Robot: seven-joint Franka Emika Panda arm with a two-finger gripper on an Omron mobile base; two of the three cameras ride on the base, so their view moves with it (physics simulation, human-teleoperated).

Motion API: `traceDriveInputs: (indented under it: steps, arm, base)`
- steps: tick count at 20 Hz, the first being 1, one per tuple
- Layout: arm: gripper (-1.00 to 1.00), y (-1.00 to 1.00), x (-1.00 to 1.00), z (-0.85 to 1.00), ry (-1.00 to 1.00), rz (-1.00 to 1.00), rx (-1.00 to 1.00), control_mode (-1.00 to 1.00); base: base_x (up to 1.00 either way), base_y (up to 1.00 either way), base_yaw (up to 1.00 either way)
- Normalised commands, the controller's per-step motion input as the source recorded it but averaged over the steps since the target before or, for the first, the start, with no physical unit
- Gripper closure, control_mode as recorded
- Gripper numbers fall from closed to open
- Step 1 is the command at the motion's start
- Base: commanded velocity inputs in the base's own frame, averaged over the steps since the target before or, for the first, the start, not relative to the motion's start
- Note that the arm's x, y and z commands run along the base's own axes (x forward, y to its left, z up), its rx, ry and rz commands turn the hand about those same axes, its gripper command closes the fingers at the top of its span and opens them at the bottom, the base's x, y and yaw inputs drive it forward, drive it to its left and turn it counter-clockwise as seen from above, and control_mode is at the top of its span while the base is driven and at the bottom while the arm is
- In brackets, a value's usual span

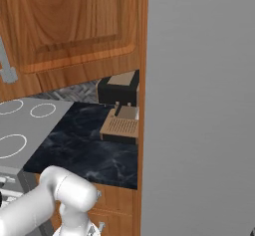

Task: Open the cabinet and move the ladle to the pot. Then close the cabinet.

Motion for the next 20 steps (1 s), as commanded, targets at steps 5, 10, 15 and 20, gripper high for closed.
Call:
traceDriveInputs:
  steps: [5, 10, 15, 20]
  arm:
    - [-1.00, -0.64, 0.00, 0.00, -0.04, -0.08, -0.09, -1.00]
    - [-1.00, -0.67, -0.08, 0.00, 0.00, -0.06, -0.06, -1.00]
    - [-1.00, -0.85, -0.39, 0.01, 0.00, -0.06, -0.04, -1.00]
    - [-1.00, -0.90, -0.54, 0.00, 0.00, -0.07, -0.03, -1.00]
  base:
    - [0.00, 0.00, 0.00]
    - [0.00, 0.00, 0.00]
    - [0.00, 0.00, 0.00]
    - [0.00, 0.00, 0.00]
